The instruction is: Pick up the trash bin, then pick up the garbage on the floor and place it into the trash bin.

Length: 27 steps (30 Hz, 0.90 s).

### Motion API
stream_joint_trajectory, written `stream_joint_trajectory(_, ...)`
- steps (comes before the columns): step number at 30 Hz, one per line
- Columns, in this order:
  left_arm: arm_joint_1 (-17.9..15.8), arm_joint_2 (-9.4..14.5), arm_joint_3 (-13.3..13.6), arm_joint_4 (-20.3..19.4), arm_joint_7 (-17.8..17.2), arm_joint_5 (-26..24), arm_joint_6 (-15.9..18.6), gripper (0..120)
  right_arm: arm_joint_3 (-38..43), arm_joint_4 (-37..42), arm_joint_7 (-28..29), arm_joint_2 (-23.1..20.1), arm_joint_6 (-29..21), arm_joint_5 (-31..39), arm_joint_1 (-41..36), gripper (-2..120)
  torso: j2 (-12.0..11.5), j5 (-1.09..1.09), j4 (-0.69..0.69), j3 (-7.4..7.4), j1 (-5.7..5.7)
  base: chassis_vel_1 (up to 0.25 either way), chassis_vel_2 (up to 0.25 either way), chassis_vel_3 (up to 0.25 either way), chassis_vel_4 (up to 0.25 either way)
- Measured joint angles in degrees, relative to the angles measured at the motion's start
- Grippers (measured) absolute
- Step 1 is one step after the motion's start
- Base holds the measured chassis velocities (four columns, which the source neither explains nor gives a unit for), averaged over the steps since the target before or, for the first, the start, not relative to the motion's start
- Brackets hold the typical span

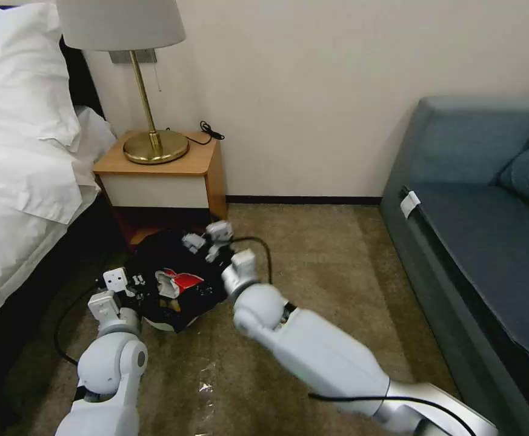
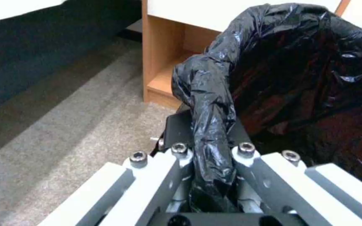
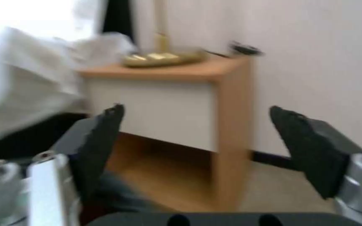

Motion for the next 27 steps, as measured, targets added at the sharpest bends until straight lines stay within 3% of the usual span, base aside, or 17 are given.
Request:
stream_joint_trajectory(9, -0.57, 0.38, -1.38, 0.1, 0.22, -0.61, -0.19, 5, 2.53, -9.83, -2.04, -1.91, -2.71, 0.22, -0.83, 100, 0.0, 0.01, 0.0, 0.0, 0.0, 0.0, 0.0, 0.0, 0.0)
stream_joint_trajectory(14, -1.24, 0.02, -1.26, 0.23, 0.01, -0.88, 0.2, 5, -0.68, -13.38, -7.55, -3.53, -4.04, 0.4, -3.3, 100, 0.0, 0.01, 0.0, 0.0, 0.0, 0.0, 0.0, 0.0, 0.0)
stream_joint_trajectory(27, -0.64, -0.91, 0.35, -0.54, -0.42, 0.07, 0.16, 5, -5.29, -15.59, -13.11, -6.43, -5.0, 0.81, -6.69, 100, 0.0, 0.0, 0.0, 0.0, 0.0, 0.0, 0.0, 0.0, 0.0)
